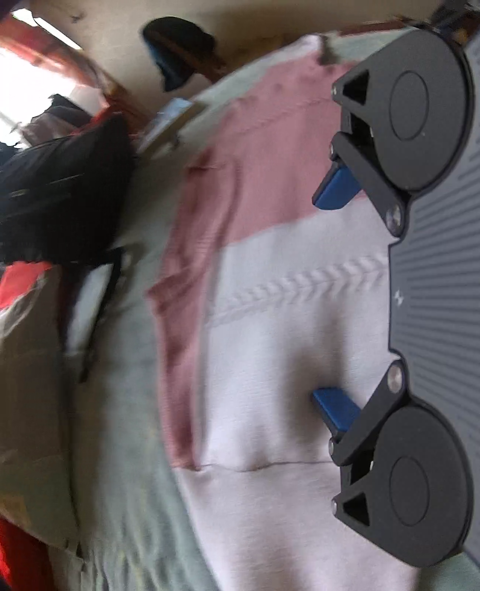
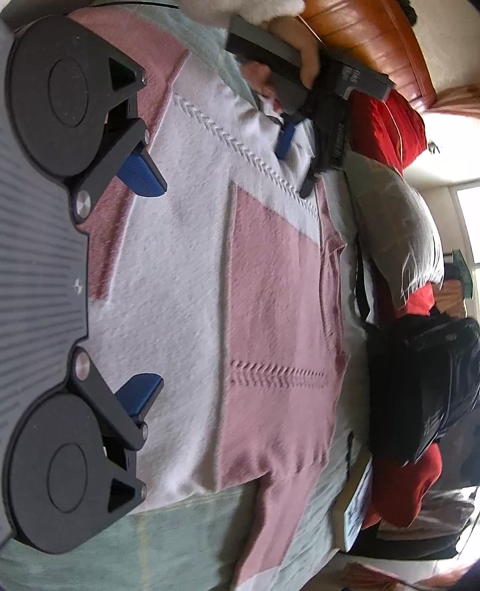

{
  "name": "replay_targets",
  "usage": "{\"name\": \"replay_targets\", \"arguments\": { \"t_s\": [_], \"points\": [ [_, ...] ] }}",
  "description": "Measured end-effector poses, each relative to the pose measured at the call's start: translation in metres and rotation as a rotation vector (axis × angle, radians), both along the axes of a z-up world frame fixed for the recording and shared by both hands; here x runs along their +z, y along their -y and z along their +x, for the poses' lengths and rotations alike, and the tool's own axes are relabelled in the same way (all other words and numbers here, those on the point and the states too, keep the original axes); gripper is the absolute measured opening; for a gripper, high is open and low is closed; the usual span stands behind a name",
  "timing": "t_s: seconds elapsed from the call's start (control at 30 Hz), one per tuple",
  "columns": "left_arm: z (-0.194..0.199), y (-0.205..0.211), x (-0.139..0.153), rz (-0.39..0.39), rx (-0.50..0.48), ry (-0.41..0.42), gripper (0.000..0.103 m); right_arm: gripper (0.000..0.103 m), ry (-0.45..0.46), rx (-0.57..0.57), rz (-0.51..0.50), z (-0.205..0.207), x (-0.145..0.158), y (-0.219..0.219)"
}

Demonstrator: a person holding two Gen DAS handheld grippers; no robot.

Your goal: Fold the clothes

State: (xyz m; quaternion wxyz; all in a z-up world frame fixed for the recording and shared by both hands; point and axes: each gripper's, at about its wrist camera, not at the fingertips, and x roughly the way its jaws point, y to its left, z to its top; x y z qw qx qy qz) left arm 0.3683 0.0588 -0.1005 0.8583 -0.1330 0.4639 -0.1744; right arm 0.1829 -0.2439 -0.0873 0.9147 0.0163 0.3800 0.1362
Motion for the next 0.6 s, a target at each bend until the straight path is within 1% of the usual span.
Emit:
{"name": "replay_targets", "arguments": {
  "t_s": [0.07, 0.2, 0.27, 0.33, 0.47, 0.53, 0.6],
  "points": [
    [0.013, -0.004, 0.002, 0.009, 0.030, 0.005, 0.102, 0.103, 0.000, 0.011, 0.002, 0.004, -0.002, -0.003],
    [0.049, -0.013, -0.011, 0.004, 0.091, -0.026, 0.102, 0.103, -0.016, 0.023, 0.021, 0.010, -0.009, -0.004],
    [0.063, -0.016, -0.015, -0.007, 0.105, -0.003, 0.102, 0.103, -0.024, 0.027, 0.025, 0.012, -0.012, -0.005],
    [0.074, -0.016, -0.018, 0.019, 0.131, 0.031, 0.102, 0.103, -0.027, 0.027, 0.016, 0.013, -0.014, -0.004],
    [0.084, -0.014, -0.017, 0.046, 0.159, 0.046, 0.102, 0.103, -0.029, 0.014, 0.011, 0.013, -0.014, -0.003],
    [0.079, -0.012, -0.008, 0.051, 0.148, 0.036, 0.102, 0.103, -0.027, 0.010, 0.008, 0.010, -0.012, -0.003],
    [0.067, -0.016, 0.007, 0.077, 0.119, 0.049, 0.102, 0.103, -0.026, 0.009, 0.008, 0.006, -0.010, -0.003]
  ]
}}
